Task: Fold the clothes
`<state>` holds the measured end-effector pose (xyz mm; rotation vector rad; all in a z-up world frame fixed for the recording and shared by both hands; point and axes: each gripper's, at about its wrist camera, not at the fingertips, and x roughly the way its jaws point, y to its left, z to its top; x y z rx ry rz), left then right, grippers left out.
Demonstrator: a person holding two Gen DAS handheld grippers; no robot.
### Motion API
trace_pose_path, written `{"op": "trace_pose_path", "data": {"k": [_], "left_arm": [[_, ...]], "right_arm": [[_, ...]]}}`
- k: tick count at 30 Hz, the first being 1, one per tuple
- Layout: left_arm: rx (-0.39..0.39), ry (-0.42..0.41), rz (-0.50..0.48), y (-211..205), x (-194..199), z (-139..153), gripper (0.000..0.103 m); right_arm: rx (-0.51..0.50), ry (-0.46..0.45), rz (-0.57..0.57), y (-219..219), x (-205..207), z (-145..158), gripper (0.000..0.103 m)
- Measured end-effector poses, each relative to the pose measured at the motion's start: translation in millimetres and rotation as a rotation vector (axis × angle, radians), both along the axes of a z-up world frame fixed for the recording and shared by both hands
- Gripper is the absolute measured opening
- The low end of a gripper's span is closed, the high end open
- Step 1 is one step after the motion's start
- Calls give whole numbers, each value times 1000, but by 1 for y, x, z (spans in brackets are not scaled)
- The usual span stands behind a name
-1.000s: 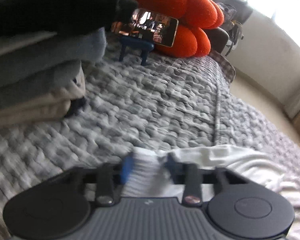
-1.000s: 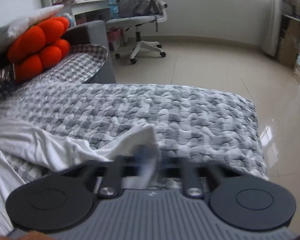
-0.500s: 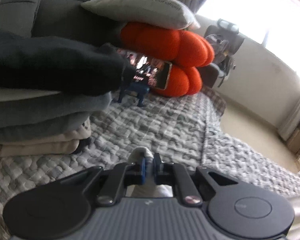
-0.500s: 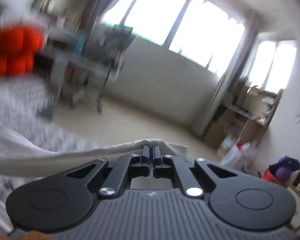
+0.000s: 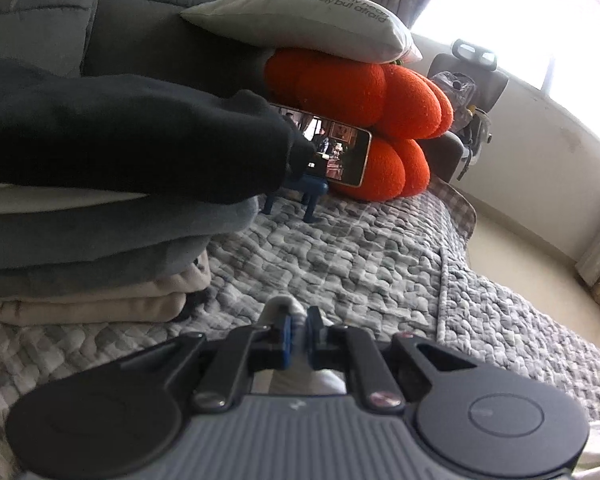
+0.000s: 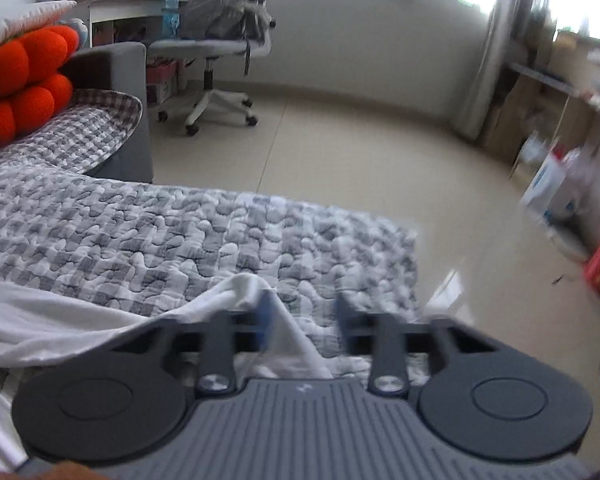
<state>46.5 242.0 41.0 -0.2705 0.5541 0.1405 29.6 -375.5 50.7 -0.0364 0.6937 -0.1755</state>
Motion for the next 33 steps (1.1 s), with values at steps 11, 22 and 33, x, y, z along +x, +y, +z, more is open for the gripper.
{"op": "trace_pose_path", "data": {"k": [11,22,33], "left_arm": [[40,-25,28,0,-6,9,8],[23,-12,28,9,-7,2,8],[53,5,21,0,-4,0,8]], "right_arm": [[-141,-174,142,31,-11,25,4],[-305,-123,111,1,-81,-5,8],[-74,-73,210,11,-43,2,51]]}}
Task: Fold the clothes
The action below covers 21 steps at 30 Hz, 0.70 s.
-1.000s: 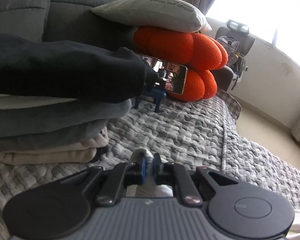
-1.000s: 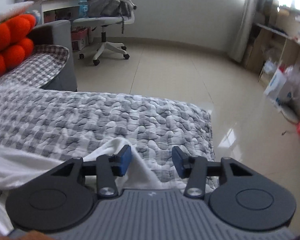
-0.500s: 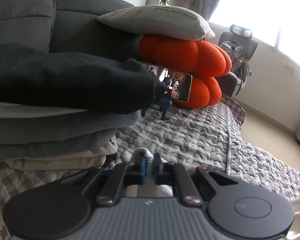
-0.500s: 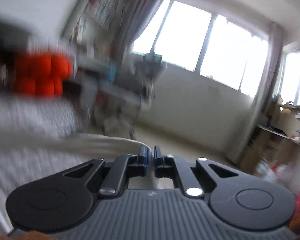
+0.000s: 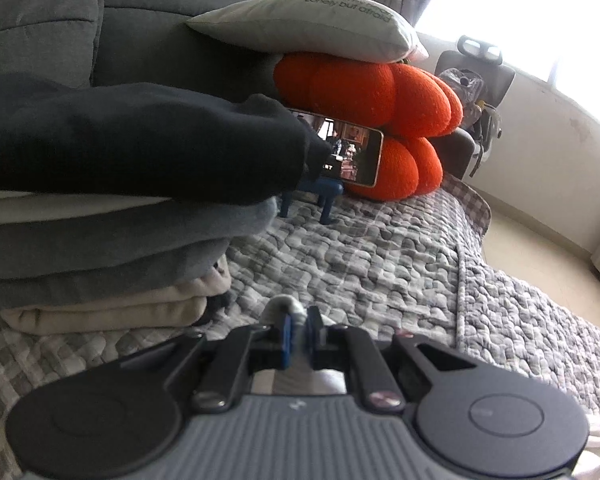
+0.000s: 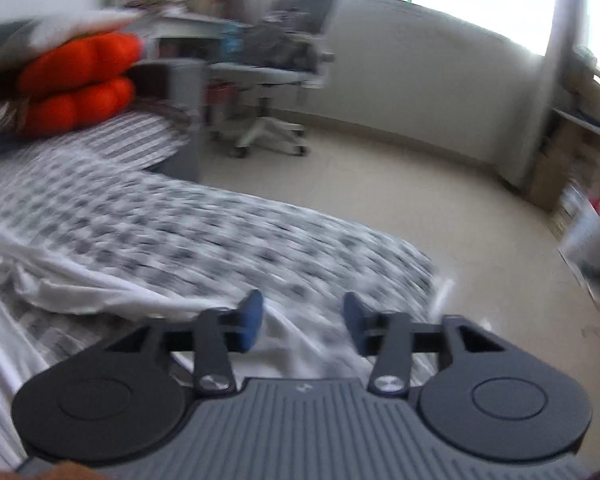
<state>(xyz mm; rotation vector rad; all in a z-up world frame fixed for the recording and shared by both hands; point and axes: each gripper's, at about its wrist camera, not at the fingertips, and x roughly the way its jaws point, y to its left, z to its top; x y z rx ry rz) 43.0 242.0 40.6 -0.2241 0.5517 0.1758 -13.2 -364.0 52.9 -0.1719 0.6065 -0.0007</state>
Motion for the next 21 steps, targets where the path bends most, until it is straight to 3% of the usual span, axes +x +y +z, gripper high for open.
{"op": "trace_pose_path", "data": {"k": [2,4,5,6,7,9,12,15,17,21], "left_arm": [[21,-4,6,0,-1,1,8],[39,-5,11,2,0,2,8],[50,-6,13,3,-1,2,8],[64,-9,15,2,-1,3,8],[78,-12,17,2,-1,4,8],[90,-32,24,1,-2,9,8],[85,-68,32,1,-4,17,8],[81,-72,29,0,-5,19,8],[88,-61,23,-1,-5,16,8],[77,-6,2,1,-1,3,8]], "right_arm": [[-51,40,49,11,18,-4,51],[-94,115,73,21,31,-13,41],[-106,110,80,25,32,-16,17],[-113,113,90,28,32,-15,0],[-149,91,70,34,30,-13,0],[-236,-25,30,44,19,-1,0],[-206,-241,17,52,-10,30,0],[-295,-428,-22,64,-46,37,0],[-294,-421,-25,57,-61,28,0],[-323,-128,-65,28,-46,-19,0]]}}
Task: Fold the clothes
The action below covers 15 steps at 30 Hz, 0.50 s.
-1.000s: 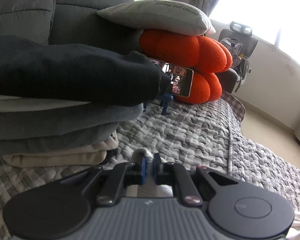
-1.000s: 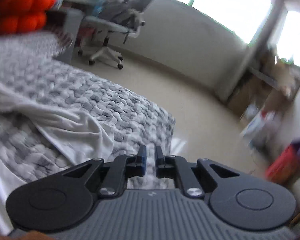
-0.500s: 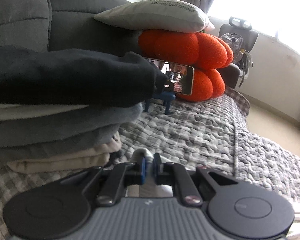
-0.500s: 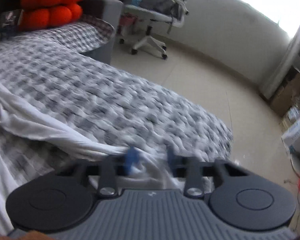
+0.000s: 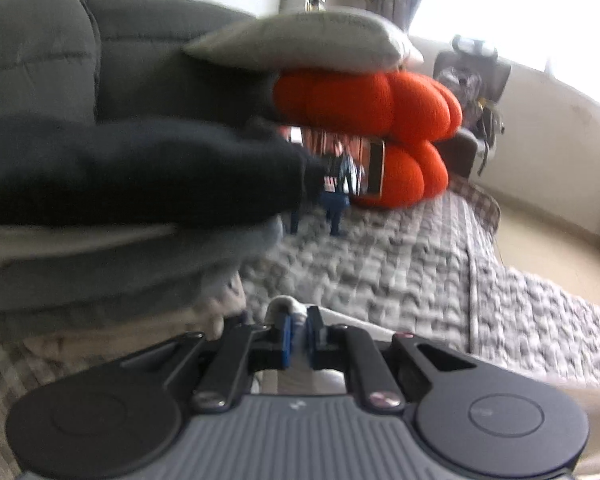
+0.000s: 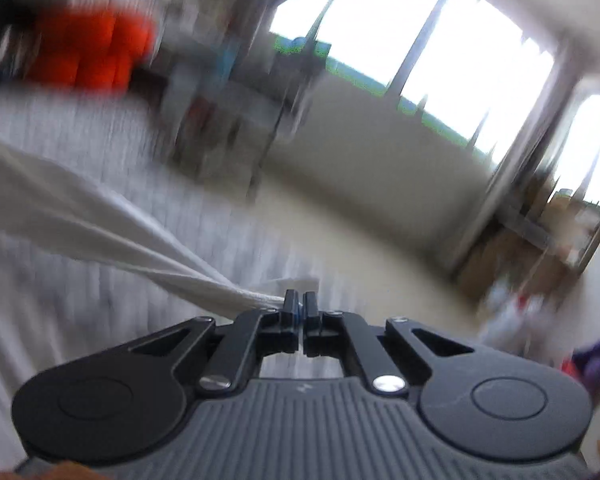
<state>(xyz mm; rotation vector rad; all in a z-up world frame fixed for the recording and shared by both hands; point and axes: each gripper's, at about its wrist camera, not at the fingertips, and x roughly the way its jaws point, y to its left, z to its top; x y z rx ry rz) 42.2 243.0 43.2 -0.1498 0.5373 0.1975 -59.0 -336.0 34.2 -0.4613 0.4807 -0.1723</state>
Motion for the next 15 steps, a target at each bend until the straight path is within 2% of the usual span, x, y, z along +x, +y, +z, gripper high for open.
{"op": "trace_pose_path", "data": {"k": [1,2,5,8,10,11,12,15], "left_arm": [[2,4,1,1,0,-2,8],[2,5,1,1,0,-2,8],[-6,8,-3,2,1,-1,8],[9,5,-10,-1,0,0,8],[19,4,-13,-3,0,0,8],[25,3,-15,-4,-1,1,8],[28,3,-16,-4,-1,1,8],[29,5,-15,-1,-1,2,8]], "right_arm": [[-5,66,-22,-7,3,-11,0],[11,83,-38,-14,0,-12,0],[165,55,-55,-33,3,1,3],[236,56,-42,-40,22,15,14],[298,77,-25,-46,32,20,15],[337,95,-19,-50,36,20,23],[381,123,-27,-55,48,19,37],[456,216,-43,-61,65,13,39]]}}
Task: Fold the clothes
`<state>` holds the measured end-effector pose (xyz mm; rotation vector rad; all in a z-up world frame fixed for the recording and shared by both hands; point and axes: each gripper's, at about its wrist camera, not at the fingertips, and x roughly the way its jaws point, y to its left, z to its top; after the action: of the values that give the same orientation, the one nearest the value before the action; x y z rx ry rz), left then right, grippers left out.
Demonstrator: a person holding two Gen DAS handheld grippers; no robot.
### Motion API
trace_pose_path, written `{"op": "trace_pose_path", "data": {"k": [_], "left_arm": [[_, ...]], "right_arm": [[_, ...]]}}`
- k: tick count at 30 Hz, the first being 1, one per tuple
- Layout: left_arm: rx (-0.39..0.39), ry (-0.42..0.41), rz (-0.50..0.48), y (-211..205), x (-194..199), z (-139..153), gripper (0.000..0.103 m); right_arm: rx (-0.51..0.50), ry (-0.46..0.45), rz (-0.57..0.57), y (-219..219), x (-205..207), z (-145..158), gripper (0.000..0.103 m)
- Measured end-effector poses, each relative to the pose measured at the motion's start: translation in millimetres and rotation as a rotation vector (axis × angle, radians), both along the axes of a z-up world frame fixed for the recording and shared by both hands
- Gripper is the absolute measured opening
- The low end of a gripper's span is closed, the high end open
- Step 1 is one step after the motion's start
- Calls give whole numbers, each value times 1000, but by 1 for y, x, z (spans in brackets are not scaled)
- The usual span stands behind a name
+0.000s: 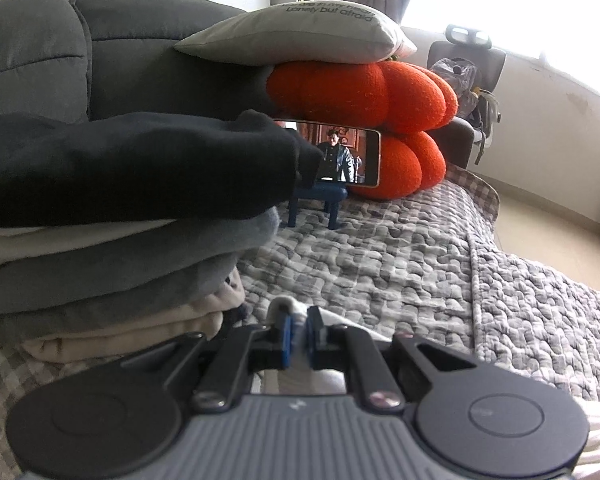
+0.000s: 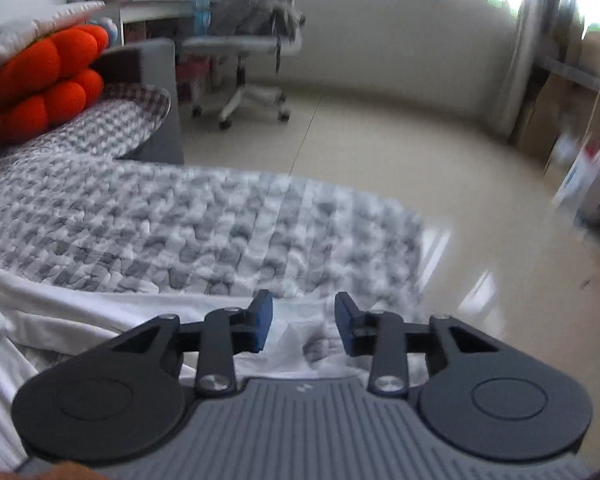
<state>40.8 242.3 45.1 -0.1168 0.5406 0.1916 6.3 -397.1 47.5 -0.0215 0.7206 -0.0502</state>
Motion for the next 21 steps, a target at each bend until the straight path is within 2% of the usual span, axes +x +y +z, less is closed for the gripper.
{"op": "trace_pose_path", "data": {"k": [2,3,4,5,6,7,9,13,17,21], "left_arm": [[-1,4,0,2,1,0,8],[-1,7,0,2,3,-1,8],[-1,8,0,2,4,-1,8],[0,5,2,1,4,0,8],[1,2,5,1,4,1,8],[-1,-9,11,1,4,3,8],[-7,-33,27,3,4,9,8],[15,-70,57,5,4,20,8],[32,-78,82,2,11,21,8],[77,-74,105,-7,24,18,8]], "right_arm": [[16,51,3,-4,8,-8,38],[11,43,10,-4,8,-9,33],[5,36,18,-4,8,-10,21],[-7,35,38,0,9,-9,2],[-25,31,57,4,10,-8,2],[-93,8,71,11,10,-5,2],[-179,-80,62,22,4,4,1],[-248,-246,-27,18,-3,22,1],[-308,-278,-44,21,3,18,1],[-310,-276,-61,18,15,16,1]]}}
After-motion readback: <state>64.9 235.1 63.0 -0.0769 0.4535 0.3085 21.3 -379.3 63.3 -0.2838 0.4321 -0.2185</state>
